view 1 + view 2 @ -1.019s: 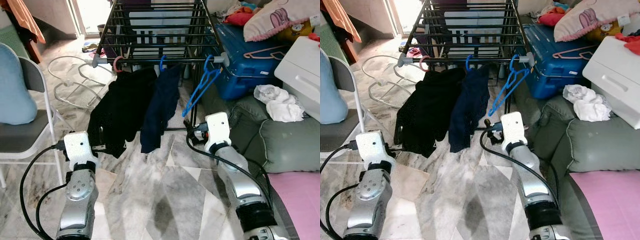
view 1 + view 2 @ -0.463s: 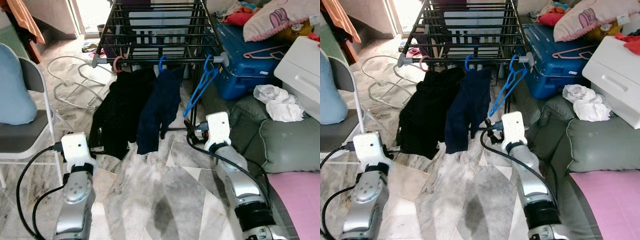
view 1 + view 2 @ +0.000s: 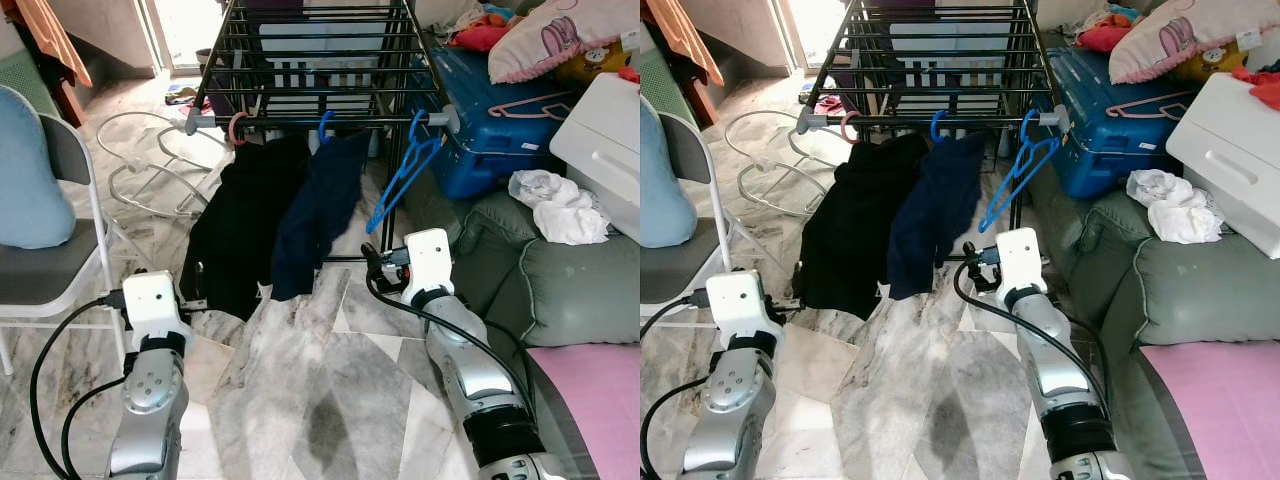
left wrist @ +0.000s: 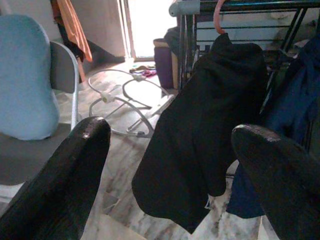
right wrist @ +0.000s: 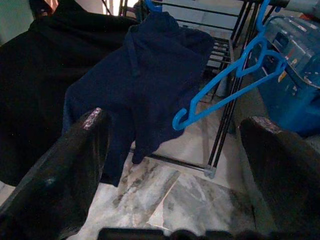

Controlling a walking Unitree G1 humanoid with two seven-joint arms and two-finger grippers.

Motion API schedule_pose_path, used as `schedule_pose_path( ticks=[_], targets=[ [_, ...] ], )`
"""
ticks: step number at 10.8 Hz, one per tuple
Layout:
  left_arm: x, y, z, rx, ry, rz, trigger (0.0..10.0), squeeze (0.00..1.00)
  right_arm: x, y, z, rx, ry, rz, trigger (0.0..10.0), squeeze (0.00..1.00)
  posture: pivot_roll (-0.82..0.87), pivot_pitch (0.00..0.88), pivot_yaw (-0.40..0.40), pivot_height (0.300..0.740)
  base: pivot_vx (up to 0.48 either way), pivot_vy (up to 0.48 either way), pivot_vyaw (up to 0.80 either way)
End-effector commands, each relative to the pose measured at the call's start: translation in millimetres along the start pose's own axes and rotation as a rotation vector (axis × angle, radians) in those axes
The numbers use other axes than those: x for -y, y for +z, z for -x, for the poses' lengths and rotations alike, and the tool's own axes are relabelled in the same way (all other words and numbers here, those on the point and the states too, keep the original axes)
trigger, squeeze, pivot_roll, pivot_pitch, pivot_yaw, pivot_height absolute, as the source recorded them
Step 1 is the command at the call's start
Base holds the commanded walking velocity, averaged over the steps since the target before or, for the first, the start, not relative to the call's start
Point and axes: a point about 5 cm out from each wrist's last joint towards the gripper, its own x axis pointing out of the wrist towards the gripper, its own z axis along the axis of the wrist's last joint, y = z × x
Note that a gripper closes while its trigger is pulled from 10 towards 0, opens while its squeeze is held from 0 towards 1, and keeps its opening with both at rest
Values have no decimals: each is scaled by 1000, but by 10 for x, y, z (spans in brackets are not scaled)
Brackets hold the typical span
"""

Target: Hang hanger

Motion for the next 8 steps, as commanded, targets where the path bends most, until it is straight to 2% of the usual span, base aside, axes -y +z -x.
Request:
schedule_pose_path(
  ticks=[1, 3, 4, 5, 6, 7, 8],
  targets=[
    [-21, 39, -2, 12, -6, -18, 10000, 0, -14, -16, 7, -5, -5, -17, 10000, 0, -6, 0, 22, 740, 0, 0, 0],
    [-22, 25, -9, -1, 4, -10, 10000, 0, 32, -45, 44, -10, -21, -24, 10000, 0, -30, 0, 40, 740, 0, 0, 0],
    [-24, -4, 22, -24, 14, 14, 10000, 0, 98, -48, 82, -9, -47, -27, 10000, 0, -42, 0, 51, 740, 0, 0, 0],
    [10, -67, 105, -35, -17, 2, 10000, 0, 214, -57, 147, -3, -89, -35, 10000, 0, -73, 0, 70, 740, 0, 0, 0],
    [19, -79, 125, -35, -24, -2, 10000, 0, 243, -65, 167, -5, -103, -34, 10000, 0, -82, 0, 73, 740, 0, 0, 0],
    [62, -113, 169, -44, -39, -3, 10000, 0, 329, -85, 266, -10, -140, -32, 10000, 0, -102, 0, 74, 740, 0, 0, 0],
    [128, -123, 146, -48, -57, 2, 10000, 0, 353, -113, 330, -13, -138, -22, 10000, 0, -112, 0, 74, 740, 0, 0, 800]
  ],
)
